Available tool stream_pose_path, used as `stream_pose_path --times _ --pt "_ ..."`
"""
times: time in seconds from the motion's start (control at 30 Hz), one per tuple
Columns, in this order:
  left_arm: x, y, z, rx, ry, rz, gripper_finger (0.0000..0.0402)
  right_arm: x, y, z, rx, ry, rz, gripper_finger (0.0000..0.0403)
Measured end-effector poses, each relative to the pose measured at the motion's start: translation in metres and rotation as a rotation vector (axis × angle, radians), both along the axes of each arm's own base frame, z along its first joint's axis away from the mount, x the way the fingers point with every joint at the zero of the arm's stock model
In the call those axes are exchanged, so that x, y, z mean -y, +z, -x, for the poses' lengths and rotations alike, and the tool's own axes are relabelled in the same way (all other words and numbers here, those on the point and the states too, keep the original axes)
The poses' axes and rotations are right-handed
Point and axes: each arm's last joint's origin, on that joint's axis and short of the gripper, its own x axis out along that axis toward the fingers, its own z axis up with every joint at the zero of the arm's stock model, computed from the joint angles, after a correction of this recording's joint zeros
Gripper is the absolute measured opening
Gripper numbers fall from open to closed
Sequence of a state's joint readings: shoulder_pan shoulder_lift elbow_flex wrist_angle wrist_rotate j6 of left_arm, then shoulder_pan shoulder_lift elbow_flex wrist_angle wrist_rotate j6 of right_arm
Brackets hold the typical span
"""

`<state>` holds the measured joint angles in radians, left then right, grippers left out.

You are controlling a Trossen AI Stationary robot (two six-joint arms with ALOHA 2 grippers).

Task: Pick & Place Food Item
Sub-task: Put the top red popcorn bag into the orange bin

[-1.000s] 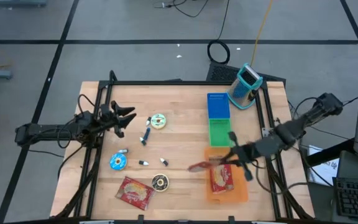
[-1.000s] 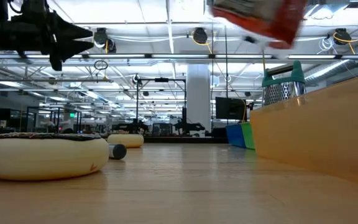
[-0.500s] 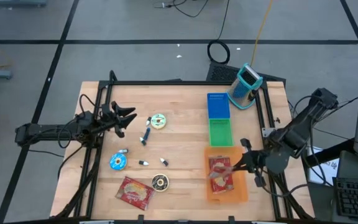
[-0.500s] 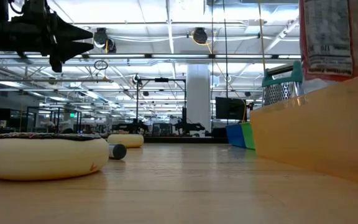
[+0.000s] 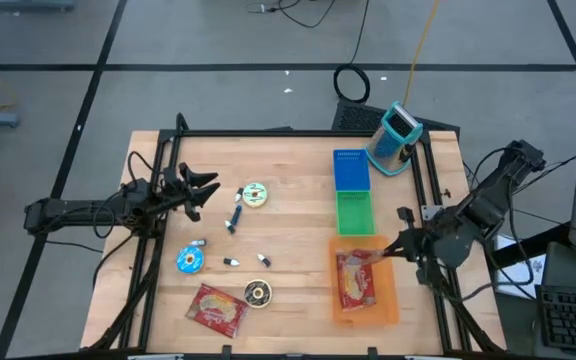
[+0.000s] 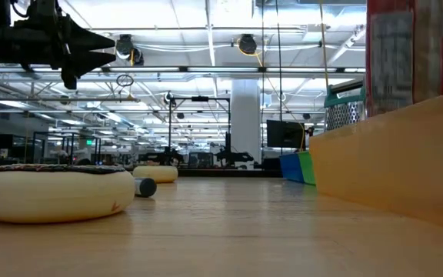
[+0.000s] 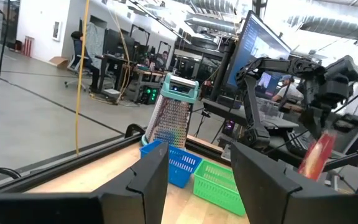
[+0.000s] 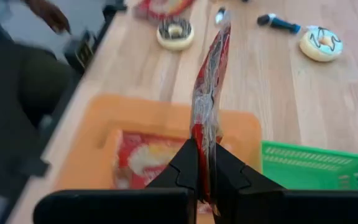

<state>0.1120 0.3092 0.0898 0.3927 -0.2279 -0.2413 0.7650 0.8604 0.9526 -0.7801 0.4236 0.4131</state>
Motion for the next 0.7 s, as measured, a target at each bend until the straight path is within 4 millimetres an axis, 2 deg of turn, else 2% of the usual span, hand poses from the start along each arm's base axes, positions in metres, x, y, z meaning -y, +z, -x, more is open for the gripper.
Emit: stream_pose_path --times 0.37,0.53,0.7 --pt "0.0 0.0 0.0 0.0 -0.001 0.0 0.0175 -0.005 -0.044 -0.011 -0.033 -0.095 0.216 0.0004" --pt "0.0 0.0 0.0 0.0 -0.001 -0.001 0.0175 -0.01 -0.061 -0.016 0.014 -0.047 0.215 0.0006" --pt "0.0 0.0 0.0 0.0 -0.001 -0.001 0.0175 -0.011 -0.068 -0.017 0.035 -0.043 0.204 0.0011"
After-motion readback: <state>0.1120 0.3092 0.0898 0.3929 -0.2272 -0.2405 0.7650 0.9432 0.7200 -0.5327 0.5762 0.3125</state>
